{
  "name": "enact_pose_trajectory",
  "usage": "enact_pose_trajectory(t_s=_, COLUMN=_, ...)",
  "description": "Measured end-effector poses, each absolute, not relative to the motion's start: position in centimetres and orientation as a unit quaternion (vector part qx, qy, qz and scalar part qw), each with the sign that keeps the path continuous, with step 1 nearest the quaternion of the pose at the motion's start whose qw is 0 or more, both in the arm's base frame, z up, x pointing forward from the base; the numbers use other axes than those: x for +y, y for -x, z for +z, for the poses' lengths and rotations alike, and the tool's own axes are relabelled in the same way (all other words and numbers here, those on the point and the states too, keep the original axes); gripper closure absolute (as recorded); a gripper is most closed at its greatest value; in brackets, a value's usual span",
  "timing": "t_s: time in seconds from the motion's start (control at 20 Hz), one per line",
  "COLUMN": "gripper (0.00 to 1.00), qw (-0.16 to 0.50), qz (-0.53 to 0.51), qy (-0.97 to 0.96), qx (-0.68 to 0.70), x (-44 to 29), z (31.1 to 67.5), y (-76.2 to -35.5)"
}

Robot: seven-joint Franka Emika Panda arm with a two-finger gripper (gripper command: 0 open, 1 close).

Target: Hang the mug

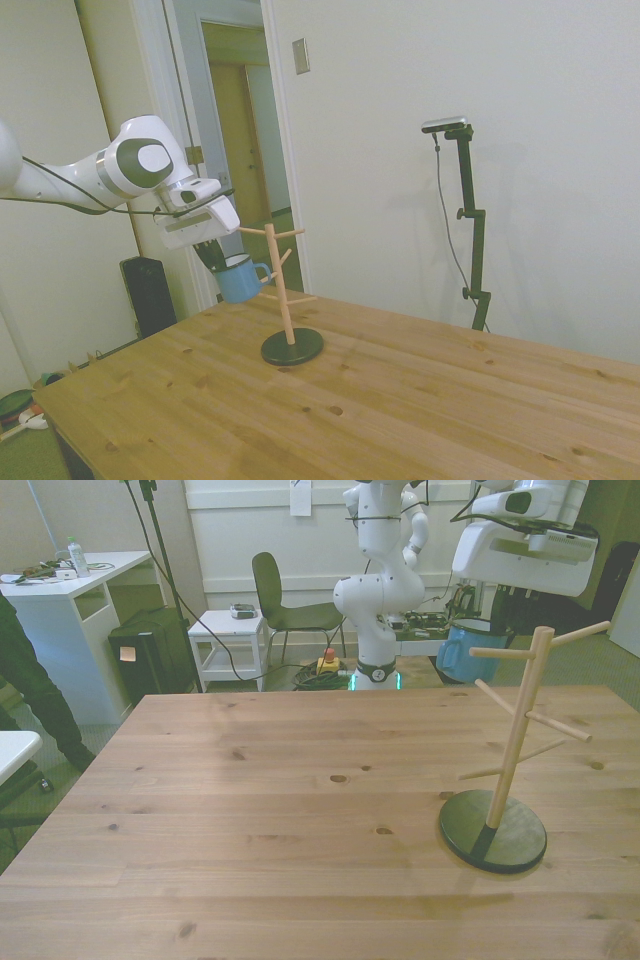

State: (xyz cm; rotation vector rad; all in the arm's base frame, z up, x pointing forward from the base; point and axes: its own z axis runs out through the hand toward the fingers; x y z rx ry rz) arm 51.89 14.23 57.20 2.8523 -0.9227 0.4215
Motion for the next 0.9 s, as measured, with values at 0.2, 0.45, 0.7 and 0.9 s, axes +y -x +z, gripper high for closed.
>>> enact_pose_trajectory(t_s=0.2, gripper=1.00, qw=0.059, qz=0.136, qy=-0.941, qx=-0.304, x=14.6, z=57.1, y=-52.4)
enact_pose_trajectory(t_s=0.45, gripper=1.00, qw=0.062, qz=0.131, qy=-0.942, qx=-0.304, x=15.6, z=56.3, y=-52.7)
enact_pose_trajectory(t_s=0.7, gripper=1.00, qw=0.065, qz=0.126, qy=-0.942, qx=-0.304, x=15.7, z=55.6, y=-52.7)
enact_pose_trajectory(t_s=0.9, gripper=1.00, qw=0.067, qz=0.124, qy=-0.942, qx=-0.304, x=15.7, z=55.3, y=-52.9)
